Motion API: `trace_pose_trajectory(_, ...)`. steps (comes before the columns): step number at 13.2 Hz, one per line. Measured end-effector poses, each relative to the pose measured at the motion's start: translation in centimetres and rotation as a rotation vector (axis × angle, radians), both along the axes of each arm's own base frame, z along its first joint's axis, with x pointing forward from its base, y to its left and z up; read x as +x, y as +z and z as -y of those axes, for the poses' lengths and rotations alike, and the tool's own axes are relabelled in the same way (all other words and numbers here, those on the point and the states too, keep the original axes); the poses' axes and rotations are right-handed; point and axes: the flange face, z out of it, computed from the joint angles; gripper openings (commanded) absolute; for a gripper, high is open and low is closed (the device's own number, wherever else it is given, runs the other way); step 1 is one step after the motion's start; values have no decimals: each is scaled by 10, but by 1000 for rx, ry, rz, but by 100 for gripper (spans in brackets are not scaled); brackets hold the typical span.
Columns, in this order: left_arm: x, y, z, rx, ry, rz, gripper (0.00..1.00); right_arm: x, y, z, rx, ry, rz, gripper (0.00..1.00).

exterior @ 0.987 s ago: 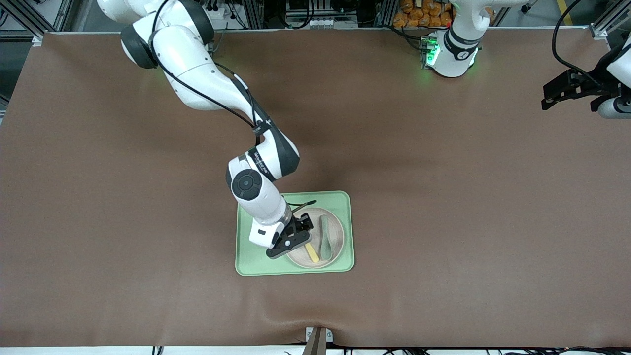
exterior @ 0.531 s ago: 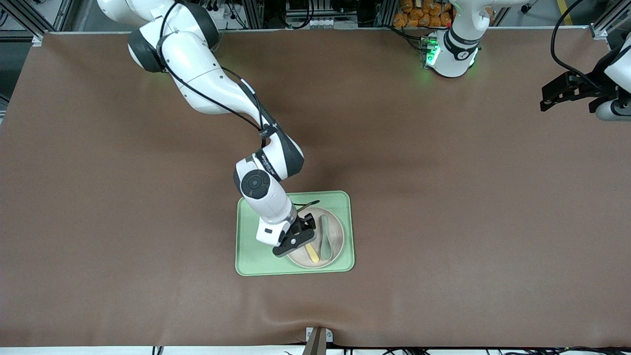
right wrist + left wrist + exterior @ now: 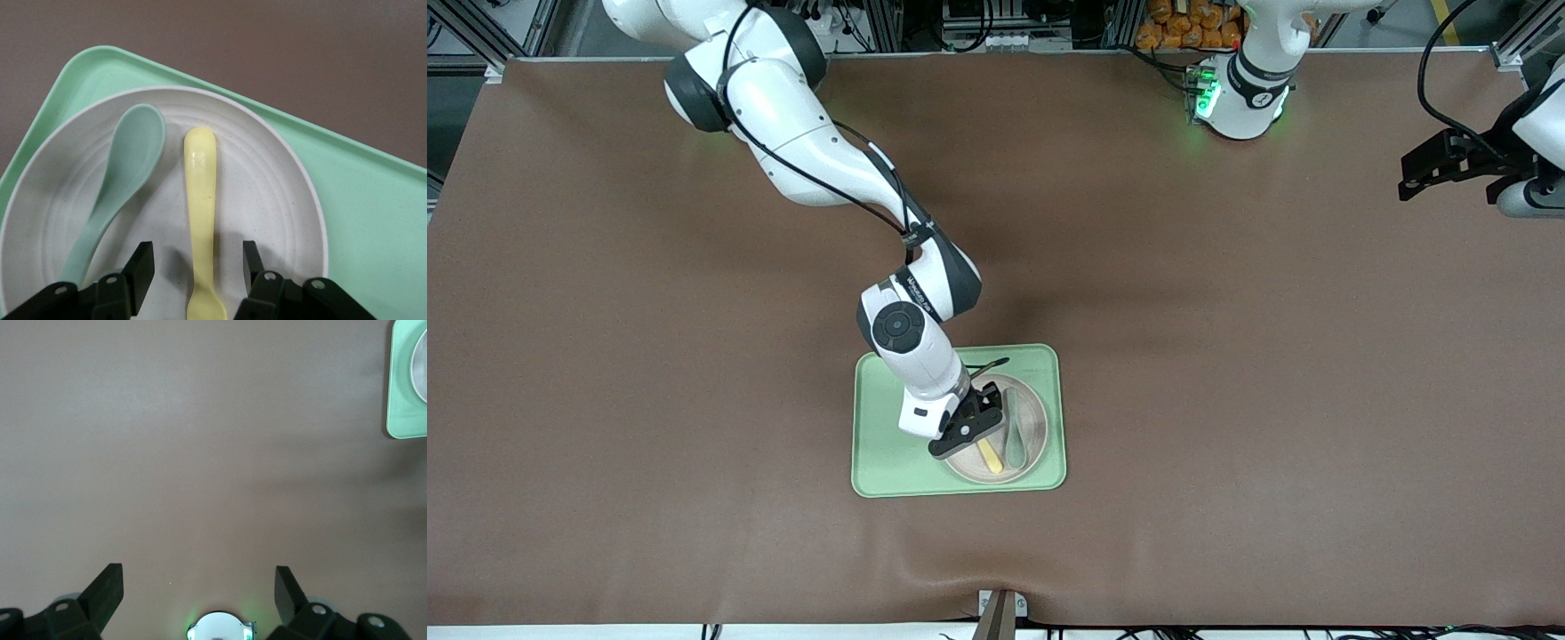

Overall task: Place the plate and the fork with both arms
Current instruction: 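Lower the right gripper and grasp the yellow fork handle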

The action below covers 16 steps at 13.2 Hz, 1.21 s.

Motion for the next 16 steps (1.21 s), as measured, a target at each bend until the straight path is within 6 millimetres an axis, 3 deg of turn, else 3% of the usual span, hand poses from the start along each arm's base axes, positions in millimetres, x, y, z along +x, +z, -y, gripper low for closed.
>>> trace_pose_trajectory(5, 0, 0, 1, 0, -1, 0, 100, -6, -6, -7, -26, 15, 9, 61)
trace_pose_trajectory(6, 0, 0, 1, 0, -1, 0, 100, -8, -10, -9, -45, 17, 14, 50)
trace_pose_trajectory(7, 0, 0, 1, 0, -1, 0, 100, -10, -12, -11, -59, 20, 24, 31)
trace_pose_trajectory(8, 0, 0, 1, 0, -1, 0, 100, -11, -11, -14, -67, 26, 33, 0)
trace_pose_trajectory(16, 0, 0, 1, 0, -2, 0, 100, -10, -7, -16, -61, -7, 37, 0)
